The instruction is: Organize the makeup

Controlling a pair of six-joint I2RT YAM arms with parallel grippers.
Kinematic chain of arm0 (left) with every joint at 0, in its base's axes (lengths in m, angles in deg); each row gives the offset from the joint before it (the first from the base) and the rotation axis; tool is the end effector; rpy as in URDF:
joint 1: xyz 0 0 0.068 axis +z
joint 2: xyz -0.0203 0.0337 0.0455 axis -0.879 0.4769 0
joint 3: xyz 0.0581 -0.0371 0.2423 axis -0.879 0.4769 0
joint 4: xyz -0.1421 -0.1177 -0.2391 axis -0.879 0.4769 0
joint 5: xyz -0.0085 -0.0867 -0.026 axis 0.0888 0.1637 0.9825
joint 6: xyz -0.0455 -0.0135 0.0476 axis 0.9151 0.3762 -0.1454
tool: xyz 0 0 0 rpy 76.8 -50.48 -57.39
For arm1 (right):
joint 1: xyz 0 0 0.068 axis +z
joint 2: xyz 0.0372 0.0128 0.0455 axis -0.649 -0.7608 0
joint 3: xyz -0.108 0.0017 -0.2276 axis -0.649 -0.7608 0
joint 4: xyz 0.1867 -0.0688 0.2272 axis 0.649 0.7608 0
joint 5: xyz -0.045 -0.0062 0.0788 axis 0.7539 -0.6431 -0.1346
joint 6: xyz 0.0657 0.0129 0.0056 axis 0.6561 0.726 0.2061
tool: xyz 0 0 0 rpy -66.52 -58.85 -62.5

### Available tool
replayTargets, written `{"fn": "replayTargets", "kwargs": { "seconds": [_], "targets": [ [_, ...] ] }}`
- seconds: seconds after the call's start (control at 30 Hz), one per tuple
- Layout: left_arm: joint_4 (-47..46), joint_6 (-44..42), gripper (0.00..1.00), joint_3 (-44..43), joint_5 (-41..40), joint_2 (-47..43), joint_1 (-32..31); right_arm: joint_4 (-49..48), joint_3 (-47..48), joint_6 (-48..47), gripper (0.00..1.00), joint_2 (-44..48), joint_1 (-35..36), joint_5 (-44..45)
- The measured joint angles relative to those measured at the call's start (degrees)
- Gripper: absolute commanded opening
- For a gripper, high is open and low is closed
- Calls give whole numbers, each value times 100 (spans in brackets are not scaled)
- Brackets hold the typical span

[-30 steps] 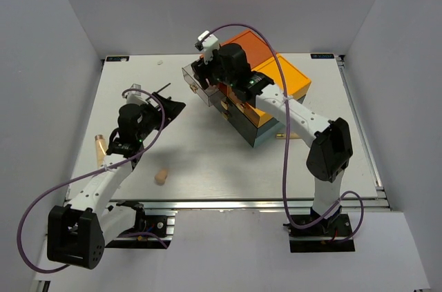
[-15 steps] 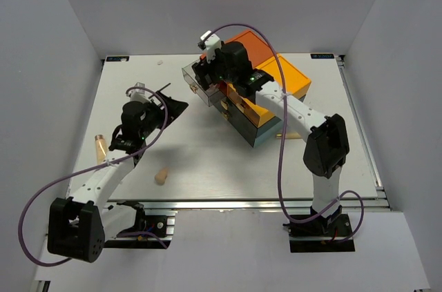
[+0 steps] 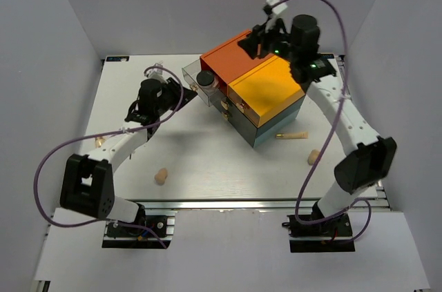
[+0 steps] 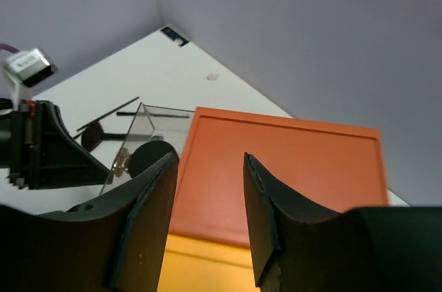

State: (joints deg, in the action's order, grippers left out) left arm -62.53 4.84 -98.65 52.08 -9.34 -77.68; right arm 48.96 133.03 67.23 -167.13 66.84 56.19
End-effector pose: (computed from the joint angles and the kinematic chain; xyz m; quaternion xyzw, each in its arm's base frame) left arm 0.3563 -0.1161 0.2192 -0.1757 0.7982 -0.3917 0.4226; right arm 0.3999 0.2205 0.4357 -0.2983 0.6461 0.2790 0.6447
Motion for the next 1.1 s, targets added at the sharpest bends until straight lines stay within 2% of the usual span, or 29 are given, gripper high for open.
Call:
{"fn": "replayTargets", "kwargs": {
  "seconds": [0.23,0.5,0.63,0.73,0.83,0.87,0.9,1.0,1.1],
  "targets": [
    [55,-116,35,-855,103,990,-208,-282,-1292,195,52,1228,-721,-407],
    [98,-142,37,-2041,542,2155,-409,-245,-2063,302,55,1657,-1237,-557],
    [140,-122,38,-2337,570,2485,-422,-223,-2317,299,58,1899,-1351,-586],
    [133,-98,47,-2295,511,2481,-420,-232,-2433,295,60,2061,-1373,-623],
    [-39,-37,64,-1904,409,2236,-413,-240,-2573,297,62,2205,-1401,-673],
    [-164,15,73,-1606,391,2046,-402,-232,-2623,295,62,2251,-1416,-682],
    [-238,50,78,-1351,398,1862,-396,-236,-2667,295,62,2282,-1429,-686],
    [-588,304,81,-675,509,1333,-369,-234,-2785,297,62,2341,-1473,-688],
    [-955,479,82,-485,721,1121,-402,-245,-2889,304,62,2361,-1502,-688]
  ]
}}
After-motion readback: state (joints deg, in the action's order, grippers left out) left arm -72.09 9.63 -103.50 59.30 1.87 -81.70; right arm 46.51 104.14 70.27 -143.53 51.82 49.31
